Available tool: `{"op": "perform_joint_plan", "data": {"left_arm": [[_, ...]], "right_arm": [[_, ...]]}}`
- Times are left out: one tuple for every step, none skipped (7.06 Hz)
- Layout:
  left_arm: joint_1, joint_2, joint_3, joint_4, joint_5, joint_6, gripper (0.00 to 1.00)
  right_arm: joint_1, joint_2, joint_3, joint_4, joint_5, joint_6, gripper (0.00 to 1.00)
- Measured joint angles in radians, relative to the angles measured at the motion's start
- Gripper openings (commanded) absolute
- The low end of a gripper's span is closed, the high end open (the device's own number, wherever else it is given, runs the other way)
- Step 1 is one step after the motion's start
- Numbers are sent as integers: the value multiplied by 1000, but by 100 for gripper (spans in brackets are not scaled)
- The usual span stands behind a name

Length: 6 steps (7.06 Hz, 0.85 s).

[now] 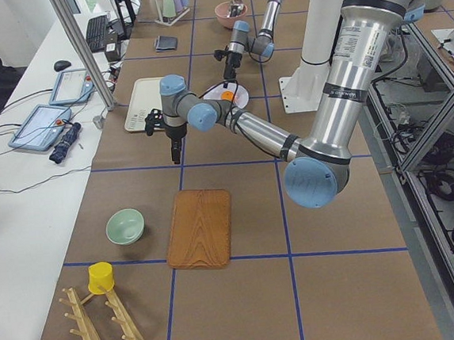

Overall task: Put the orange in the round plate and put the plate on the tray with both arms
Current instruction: 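Lift the plate with the right gripper and carry it onto the cream bear tray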

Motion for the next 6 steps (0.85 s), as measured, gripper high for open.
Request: {"op": "perform_joint_plan", "data": {"left_arm": [[0, 1, 0, 0, 1, 0, 99], [0, 2, -1, 0, 1, 0, 99], [0, 3, -1, 0, 1, 0, 99], [0, 3, -2, 0, 2, 0, 99], [0, 3, -1, 0, 2, 0, 99], [0, 3, -1, 0, 2, 0, 99]], "right_arm": [[0, 1, 3, 2, -6, 1, 4], [0, 4, 6, 5, -13, 1, 0], [0, 9, 13, 8, -22, 4, 0], [0, 18, 20, 10, -31, 20, 0], [2, 32, 29, 10, -38, 45, 0], [12, 50, 37, 9, -44, 62, 0]]}}
